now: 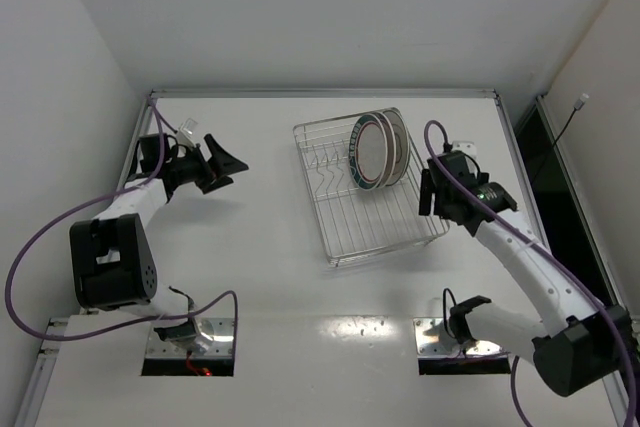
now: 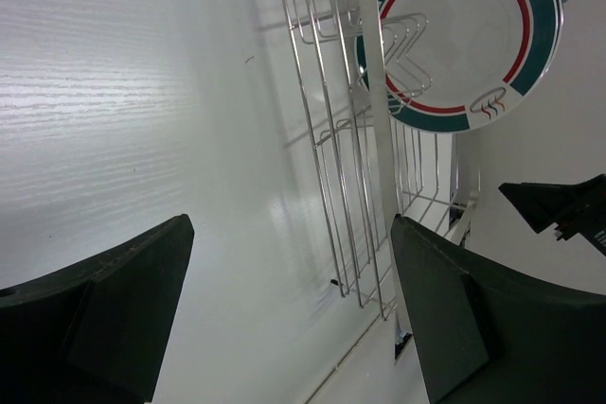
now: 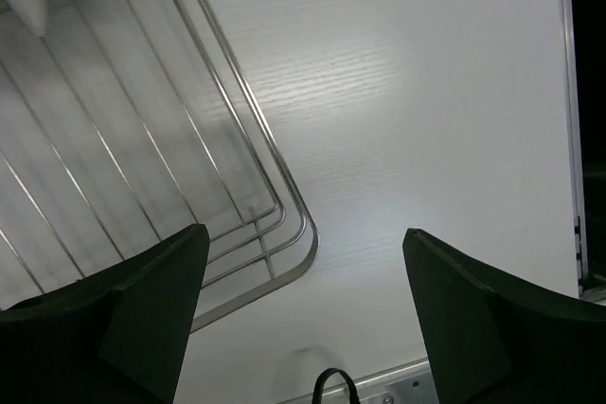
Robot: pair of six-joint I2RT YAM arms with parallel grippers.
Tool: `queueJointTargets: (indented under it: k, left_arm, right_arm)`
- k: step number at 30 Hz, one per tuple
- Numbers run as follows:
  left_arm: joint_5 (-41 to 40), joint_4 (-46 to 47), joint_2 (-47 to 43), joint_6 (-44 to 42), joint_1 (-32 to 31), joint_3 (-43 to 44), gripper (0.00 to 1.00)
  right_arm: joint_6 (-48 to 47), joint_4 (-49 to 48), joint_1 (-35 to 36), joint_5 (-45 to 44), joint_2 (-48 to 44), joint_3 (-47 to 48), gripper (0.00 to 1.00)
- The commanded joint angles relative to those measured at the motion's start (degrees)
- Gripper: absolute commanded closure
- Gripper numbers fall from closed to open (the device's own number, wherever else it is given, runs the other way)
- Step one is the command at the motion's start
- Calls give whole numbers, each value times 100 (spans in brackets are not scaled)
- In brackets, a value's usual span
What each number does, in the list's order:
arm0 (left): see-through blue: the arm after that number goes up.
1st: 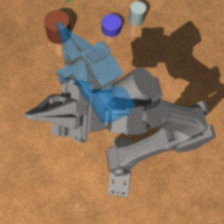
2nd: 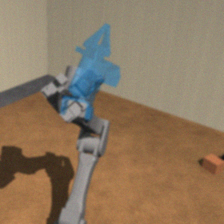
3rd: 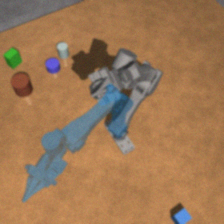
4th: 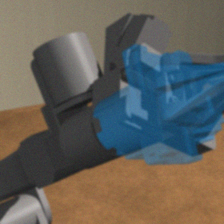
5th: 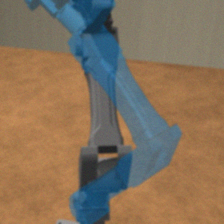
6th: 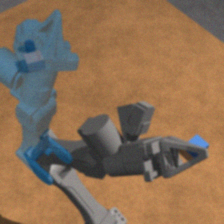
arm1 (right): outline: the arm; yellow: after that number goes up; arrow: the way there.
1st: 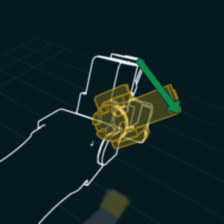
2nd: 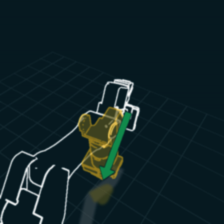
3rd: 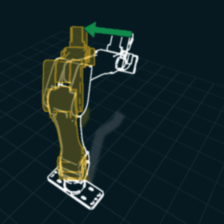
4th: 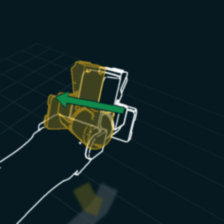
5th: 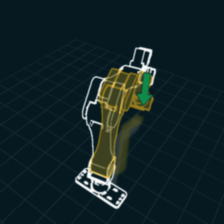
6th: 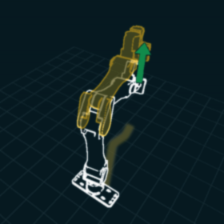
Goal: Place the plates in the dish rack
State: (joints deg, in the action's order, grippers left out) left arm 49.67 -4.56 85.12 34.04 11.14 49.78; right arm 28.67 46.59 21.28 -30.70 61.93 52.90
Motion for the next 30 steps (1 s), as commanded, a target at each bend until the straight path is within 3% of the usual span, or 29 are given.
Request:
queueJointTargets:
  k: [1, 7, 9, 10, 11, 13, 20, 27, 29, 30]
  left_arm:
    - [52, 60, 48, -91, -6, 199, 17]
    - [52, 60, 48, -91, -6, 199, 17]
    - [52, 60, 48, -91, -6, 199, 17]
    - [52, 60, 48, -91, -6, 199, 17]
    - [52, 60, 48, -91, -6, 199, 17]
    - [112, 60, 48, -91, -6, 199, 17]
    - [183, 183, 101, 15, -6, 199, 17]
    - [183, 183, 101, 15, -6, 199, 17]
    - [183, 183, 101, 15, -6, 199, 17]
    - [183, 183, 101, 15, -6, 199, 17]
  right_arm:
    - [8, -342, -430, 571, -23, -210, 19]
    - [-177, -1010, -958, 1915, 618, -799, 19]
    - [-256, -1151, -1081, 2425, 880, -904, 26]
    - [-352, -1204, -1082, 2611, 969, -905, 31]
    - [-440, -1274, -1134, 2996, 1057, -905, 47]
    - [-502, -1389, -1135, 3332, 1267, -905, 68]
    - [-380, -1337, -1056, 3641, 1164, -957, 95]
    - [-247, -1337, -994, 3905, 1111, -1010, 95]
    - [-247, -1276, -994, 3843, 1058, -1010, 90]
    - [-247, -1275, -994, 3843, 1006, -1010, 79]
